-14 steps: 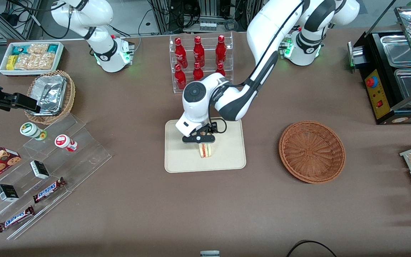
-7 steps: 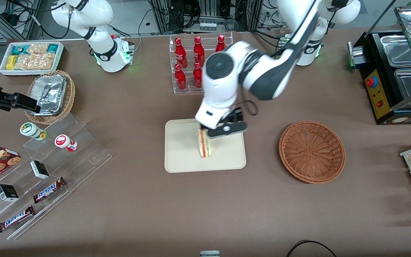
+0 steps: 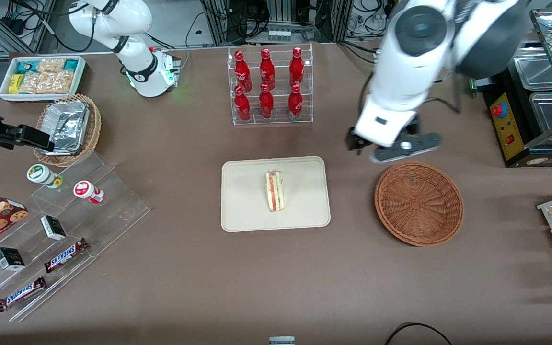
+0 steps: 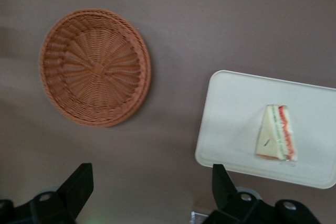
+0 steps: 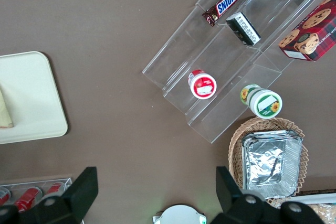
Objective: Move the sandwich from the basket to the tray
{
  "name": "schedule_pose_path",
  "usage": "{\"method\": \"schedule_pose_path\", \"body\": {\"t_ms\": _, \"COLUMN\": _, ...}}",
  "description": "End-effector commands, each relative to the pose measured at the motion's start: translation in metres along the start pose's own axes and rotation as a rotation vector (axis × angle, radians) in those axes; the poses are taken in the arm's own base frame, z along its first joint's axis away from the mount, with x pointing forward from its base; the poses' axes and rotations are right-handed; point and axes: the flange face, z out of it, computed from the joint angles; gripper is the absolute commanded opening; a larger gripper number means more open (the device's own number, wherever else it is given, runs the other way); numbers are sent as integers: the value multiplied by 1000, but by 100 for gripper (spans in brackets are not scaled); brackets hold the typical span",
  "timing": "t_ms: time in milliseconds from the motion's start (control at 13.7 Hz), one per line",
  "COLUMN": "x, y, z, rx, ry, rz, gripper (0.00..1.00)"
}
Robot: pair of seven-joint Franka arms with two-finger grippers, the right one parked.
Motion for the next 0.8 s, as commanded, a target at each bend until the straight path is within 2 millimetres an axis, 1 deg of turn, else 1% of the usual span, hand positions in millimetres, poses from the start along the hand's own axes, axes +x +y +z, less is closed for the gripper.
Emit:
{"method": "schedule_pose_path", "body": {"t_ms": 0, "x": 6, "y": -66, "z": -8, "rx": -26, "ry": -35, "rz": 57, "gripper": 100}}
{"method": "schedule_pose_path", "body": {"t_ms": 146, "x": 19, "y": -108, "z": -12, "rx": -28, "ry": -56, "rz": 106, "gripper": 100}}
{"method": "schedule_pose_path", "body": {"t_ms": 366, "x": 38, "y": -158, "z": -11, "rx": -46, "ry": -77, "rz": 156, "gripper": 100}}
{"method": "schedule_pose_path", "body": {"t_ms": 439, "x": 43, "y": -172, "z": -11, "rx": -53, "ry": -79, "rz": 187, "gripper": 100}}
{"method": "schedule_pose_path", "body": {"t_ms": 512, "x": 46, "y": -183, "z": -10, "rx": -58, "ry": -81, "rz": 202, "gripper": 100}}
{"method": "schedule_pose_path", "body": {"t_ms": 585, "x": 45, "y": -190, "z": -13, "rx": -58, "ry": -83, "rz": 205, "gripper": 100}}
{"method": "schedule_pose_path", "body": {"t_ms": 732, "x": 36, "y": -198, "z": -14, "rx": -57, "ry": -78, "rz": 207, "gripper": 100}}
